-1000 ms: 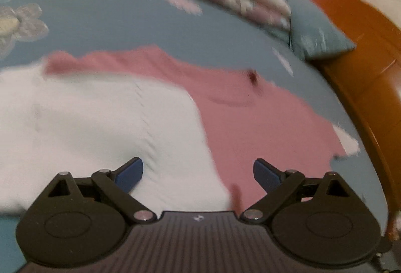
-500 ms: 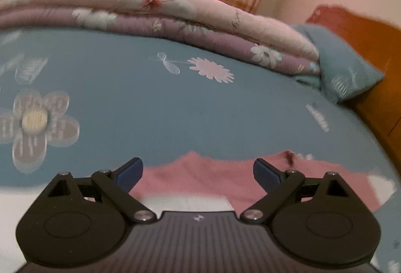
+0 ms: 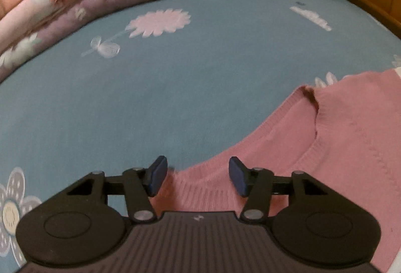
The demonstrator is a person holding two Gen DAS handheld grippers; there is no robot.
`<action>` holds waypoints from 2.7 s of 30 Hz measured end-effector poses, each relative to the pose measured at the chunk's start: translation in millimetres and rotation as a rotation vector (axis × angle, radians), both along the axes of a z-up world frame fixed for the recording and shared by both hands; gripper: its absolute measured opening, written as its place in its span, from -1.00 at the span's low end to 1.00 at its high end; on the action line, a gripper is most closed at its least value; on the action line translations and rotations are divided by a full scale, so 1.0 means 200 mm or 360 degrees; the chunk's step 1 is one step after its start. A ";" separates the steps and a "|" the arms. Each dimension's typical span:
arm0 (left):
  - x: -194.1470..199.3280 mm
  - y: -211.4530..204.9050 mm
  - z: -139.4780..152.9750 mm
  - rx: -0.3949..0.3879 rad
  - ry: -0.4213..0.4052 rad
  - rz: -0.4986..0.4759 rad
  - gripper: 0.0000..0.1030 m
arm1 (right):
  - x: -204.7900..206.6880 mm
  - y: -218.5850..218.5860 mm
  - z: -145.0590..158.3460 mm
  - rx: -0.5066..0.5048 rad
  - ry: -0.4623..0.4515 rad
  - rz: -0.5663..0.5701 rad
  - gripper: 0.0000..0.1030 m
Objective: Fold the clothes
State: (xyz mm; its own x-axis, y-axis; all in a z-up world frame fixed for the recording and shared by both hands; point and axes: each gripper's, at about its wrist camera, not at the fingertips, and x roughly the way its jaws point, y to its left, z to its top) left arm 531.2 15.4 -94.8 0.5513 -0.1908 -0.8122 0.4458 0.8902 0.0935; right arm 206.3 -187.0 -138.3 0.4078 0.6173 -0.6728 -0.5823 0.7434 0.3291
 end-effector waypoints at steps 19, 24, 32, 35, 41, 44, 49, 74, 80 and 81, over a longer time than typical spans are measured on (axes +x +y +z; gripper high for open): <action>-0.09 -0.32 -0.12 0.0533 -0.0250 -0.0055 -0.92 | -0.03 0.05 0.00 -0.0106 -0.0048 0.0034 1.00; 0.02 -0.34 -0.17 0.0481 -0.0221 0.0081 -0.85 | -0.02 0.05 0.00 -0.0105 -0.0031 0.0027 1.00; -0.08 -0.13 0.11 0.0190 -0.0356 0.0206 0.17 | 0.00 0.01 0.01 -0.0037 0.0065 -0.0037 1.00; -0.08 -0.09 0.12 0.0019 -0.0232 0.0183 0.17 | 0.00 0.01 0.00 -0.0025 0.0076 -0.0048 1.00; 0.03 -0.03 -0.01 -0.0058 -0.0178 0.0400 0.07 | -0.01 0.03 0.00 -0.0058 0.0050 -0.0032 1.00; 0.07 0.07 -0.04 -0.0181 -0.0066 0.0486 0.07 | 0.00 0.01 0.00 -0.0045 0.0058 -0.0029 1.00; 0.06 0.15 -0.06 -0.0262 0.0057 0.0450 -0.18 | 0.01 0.00 0.00 -0.0028 0.0069 -0.0033 1.00; -0.12 0.34 -0.08 -0.0731 0.0120 0.0599 -0.18 | 0.00 0.05 0.00 -0.0117 0.0035 -0.0026 1.00; -0.06 0.50 -0.09 -0.0737 -0.0033 0.0960 -0.18 | 0.00 0.05 -0.01 -0.0124 0.0024 -0.0017 1.00; -0.06 0.51 -0.08 -0.0742 -0.0032 0.0983 -0.18 | 0.00 0.04 -0.01 -0.0122 0.0025 -0.0016 1.00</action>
State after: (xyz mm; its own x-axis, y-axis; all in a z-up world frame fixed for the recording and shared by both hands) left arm 518.9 118.2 -110.4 0.6827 -0.1640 -0.7121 -0.1421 0.9261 -0.3495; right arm 206.9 -178.2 -139.8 0.4028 0.5594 -0.7244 -0.5698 0.7727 0.2798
